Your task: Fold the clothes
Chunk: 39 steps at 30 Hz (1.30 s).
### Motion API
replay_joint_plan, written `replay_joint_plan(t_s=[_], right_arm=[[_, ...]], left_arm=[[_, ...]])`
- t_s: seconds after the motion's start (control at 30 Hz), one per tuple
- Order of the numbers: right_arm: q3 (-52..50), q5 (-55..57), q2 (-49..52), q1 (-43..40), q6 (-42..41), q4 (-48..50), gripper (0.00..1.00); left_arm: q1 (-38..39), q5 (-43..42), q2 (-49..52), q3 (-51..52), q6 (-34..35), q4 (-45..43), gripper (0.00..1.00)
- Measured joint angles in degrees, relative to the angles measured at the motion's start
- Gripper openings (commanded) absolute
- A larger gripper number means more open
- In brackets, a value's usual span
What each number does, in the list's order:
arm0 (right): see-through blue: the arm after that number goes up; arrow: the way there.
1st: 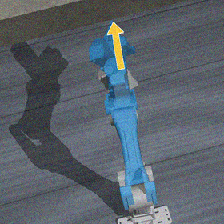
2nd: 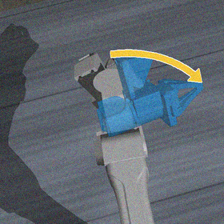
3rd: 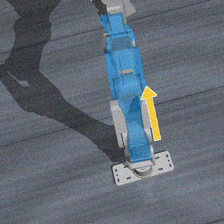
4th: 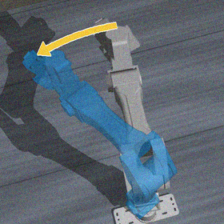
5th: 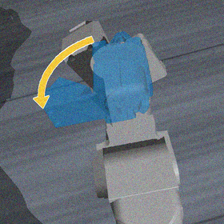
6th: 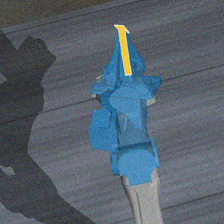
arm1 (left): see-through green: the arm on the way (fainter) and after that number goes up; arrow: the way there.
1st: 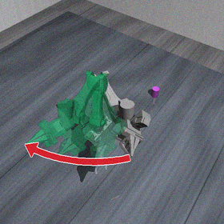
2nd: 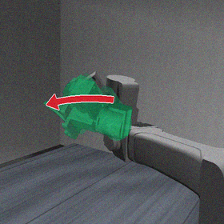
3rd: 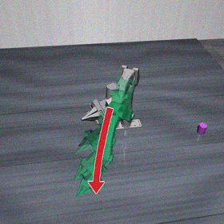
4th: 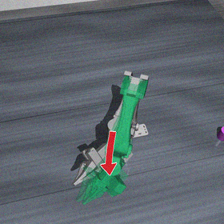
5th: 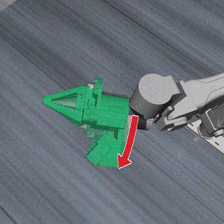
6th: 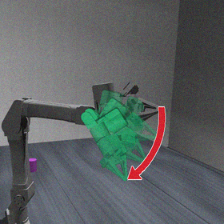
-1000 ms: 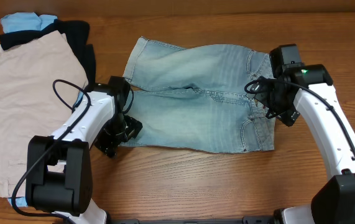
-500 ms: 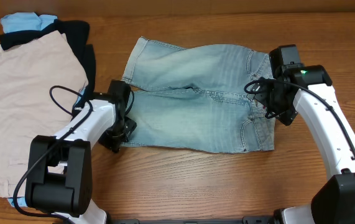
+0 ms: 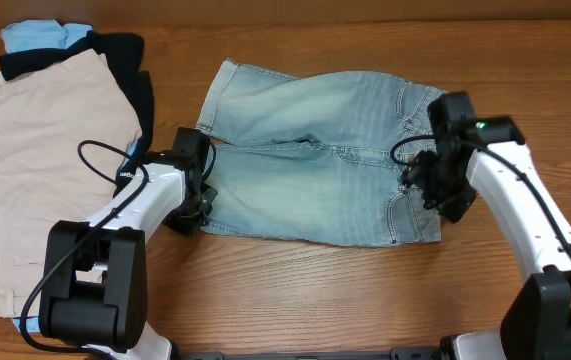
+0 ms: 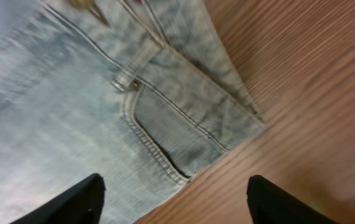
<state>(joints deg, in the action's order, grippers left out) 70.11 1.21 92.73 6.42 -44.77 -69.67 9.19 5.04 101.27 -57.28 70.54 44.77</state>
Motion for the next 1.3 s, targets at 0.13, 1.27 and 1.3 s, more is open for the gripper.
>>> replay_joint_plan(t_s=[0.13,1.27,1.3], right_arm=[[-8.1,-2.4,-0.2,0.0,-1.8,6.4,0.69],[-22.8,-1.7,-0.9,0.0,-1.5,22.1,0.04],[-22.0,-1.6,-0.9,-0.2,-1.4,20.9,0.04]], left_arm=[[0.0,0.1,0.0,0.0,0.0,-0.7,0.04],[-0.4,1.6,0.0,-1.8,-12.7,-0.6,0.04],[-0.6,1.4,0.0,-3.1,-13.7,0.4,0.04]])
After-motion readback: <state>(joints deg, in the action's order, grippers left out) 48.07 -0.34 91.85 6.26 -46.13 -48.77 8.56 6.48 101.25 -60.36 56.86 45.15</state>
